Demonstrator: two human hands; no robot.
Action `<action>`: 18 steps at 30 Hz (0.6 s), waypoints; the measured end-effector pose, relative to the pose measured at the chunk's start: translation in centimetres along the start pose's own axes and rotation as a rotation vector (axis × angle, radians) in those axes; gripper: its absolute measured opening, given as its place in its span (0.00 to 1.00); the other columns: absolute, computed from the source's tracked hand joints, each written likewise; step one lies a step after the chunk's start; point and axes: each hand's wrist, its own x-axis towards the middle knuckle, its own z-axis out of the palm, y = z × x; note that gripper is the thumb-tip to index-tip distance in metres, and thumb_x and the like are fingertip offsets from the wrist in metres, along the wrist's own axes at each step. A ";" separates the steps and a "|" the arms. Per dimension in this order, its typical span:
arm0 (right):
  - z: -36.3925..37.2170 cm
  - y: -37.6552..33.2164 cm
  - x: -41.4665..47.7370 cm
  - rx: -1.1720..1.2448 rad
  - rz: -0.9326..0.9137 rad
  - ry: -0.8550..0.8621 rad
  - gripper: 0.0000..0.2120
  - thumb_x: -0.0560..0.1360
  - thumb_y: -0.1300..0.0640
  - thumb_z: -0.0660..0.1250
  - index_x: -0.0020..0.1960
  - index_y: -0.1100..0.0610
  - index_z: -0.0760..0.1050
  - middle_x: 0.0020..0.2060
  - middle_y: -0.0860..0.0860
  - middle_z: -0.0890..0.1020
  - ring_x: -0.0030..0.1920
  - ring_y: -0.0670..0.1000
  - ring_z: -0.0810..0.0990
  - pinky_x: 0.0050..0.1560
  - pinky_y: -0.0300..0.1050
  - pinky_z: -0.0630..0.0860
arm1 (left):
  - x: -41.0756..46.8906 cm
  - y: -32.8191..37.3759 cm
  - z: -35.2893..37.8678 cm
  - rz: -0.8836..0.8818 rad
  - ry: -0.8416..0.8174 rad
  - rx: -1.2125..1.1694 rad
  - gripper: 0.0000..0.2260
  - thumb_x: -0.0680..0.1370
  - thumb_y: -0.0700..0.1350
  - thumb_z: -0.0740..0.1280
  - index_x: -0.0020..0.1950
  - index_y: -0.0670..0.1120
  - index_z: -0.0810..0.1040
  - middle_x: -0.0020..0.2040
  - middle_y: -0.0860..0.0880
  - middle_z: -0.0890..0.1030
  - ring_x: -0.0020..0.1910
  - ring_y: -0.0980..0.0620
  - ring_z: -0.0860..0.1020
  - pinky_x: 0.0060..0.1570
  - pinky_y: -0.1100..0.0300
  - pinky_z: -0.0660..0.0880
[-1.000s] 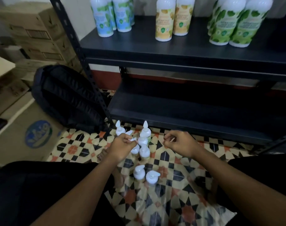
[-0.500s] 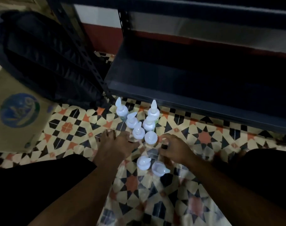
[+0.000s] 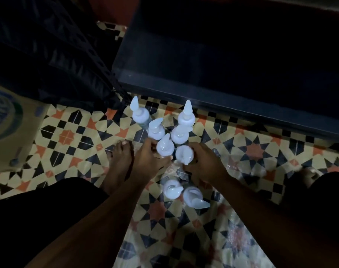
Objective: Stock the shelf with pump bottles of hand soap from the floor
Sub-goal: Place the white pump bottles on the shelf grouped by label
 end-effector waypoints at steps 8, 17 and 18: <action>-4.2 3.1 -5.3 0.156 0.200 0.136 0.28 0.69 0.52 0.80 0.65 0.49 0.73 0.55 0.46 0.80 0.56 0.51 0.80 0.56 0.52 0.77 | -1.4 0.3 1.9 0.043 0.069 -0.030 0.29 0.64 0.59 0.76 0.61 0.53 0.73 0.49 0.53 0.82 0.49 0.48 0.81 0.49 0.52 0.76; -10.8 1.9 -11.4 0.241 0.203 0.355 0.26 0.68 0.53 0.80 0.62 0.50 0.73 0.54 0.47 0.81 0.50 0.44 0.80 0.46 0.42 0.76 | -4.7 7.4 2.1 0.210 0.046 -0.079 0.17 0.67 0.51 0.78 0.47 0.55 0.72 0.42 0.56 0.81 0.41 0.55 0.80 0.40 0.58 0.73; -11.8 1.0 -11.8 0.250 0.189 0.369 0.26 0.68 0.53 0.80 0.61 0.50 0.72 0.53 0.46 0.81 0.49 0.44 0.80 0.46 0.42 0.77 | -5.3 9.1 1.6 0.239 0.044 -0.114 0.17 0.68 0.49 0.78 0.47 0.56 0.72 0.42 0.57 0.81 0.41 0.59 0.80 0.39 0.60 0.72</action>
